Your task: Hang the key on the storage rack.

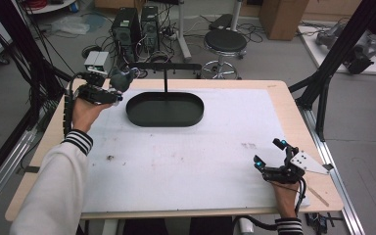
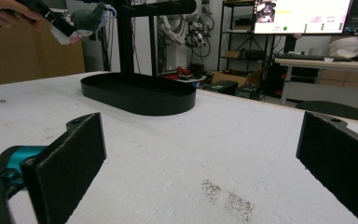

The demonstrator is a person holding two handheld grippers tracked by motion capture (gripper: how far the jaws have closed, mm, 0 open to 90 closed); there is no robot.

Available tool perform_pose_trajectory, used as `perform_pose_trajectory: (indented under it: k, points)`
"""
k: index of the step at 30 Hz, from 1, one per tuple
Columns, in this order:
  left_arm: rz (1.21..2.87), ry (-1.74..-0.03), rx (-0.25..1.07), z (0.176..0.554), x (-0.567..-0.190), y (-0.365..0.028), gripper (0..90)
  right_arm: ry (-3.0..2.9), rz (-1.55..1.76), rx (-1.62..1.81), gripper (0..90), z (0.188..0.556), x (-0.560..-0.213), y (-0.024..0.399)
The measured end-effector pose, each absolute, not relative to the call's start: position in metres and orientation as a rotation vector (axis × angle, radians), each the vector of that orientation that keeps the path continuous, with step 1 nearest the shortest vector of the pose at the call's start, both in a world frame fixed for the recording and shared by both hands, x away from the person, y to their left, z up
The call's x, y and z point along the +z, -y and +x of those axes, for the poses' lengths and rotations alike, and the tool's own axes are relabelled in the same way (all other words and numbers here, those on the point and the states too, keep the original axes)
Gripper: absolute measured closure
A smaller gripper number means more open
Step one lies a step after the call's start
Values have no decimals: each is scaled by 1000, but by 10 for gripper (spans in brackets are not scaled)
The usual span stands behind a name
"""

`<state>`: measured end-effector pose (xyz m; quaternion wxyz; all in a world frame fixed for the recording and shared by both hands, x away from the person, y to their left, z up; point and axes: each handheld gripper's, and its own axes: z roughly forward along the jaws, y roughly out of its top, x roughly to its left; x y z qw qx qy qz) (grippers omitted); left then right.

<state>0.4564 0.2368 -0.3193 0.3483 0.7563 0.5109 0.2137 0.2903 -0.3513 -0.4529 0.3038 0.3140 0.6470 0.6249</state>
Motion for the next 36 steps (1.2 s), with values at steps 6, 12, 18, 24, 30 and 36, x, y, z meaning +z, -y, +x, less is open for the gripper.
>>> perform_pose_trajectory:
  k: [6,12,18,24,30,36]
  points:
    - [1969,-1330,547,459,-323,-234,541,-1715,834,1658,4,290,-453,351]
    - [2011,-1339,562,463,-329,-230,541,-1715,834,1657,4,290,-453,351]
    - [2041,-1336,580,468,-335,-222,541,-1712,830,1660,4,291,-453,351]
    - [2056,-1322,580,470,-339,-218,540,-1713,830,1660,4,291,-453,352]
    - [2086,-1094,609,469,-341,-221,370,-1714,838,1660,4,290,-453,352]
    - [1899,-1022,630,452,-336,-233,51,-1713,840,1661,4,291,-453,352]
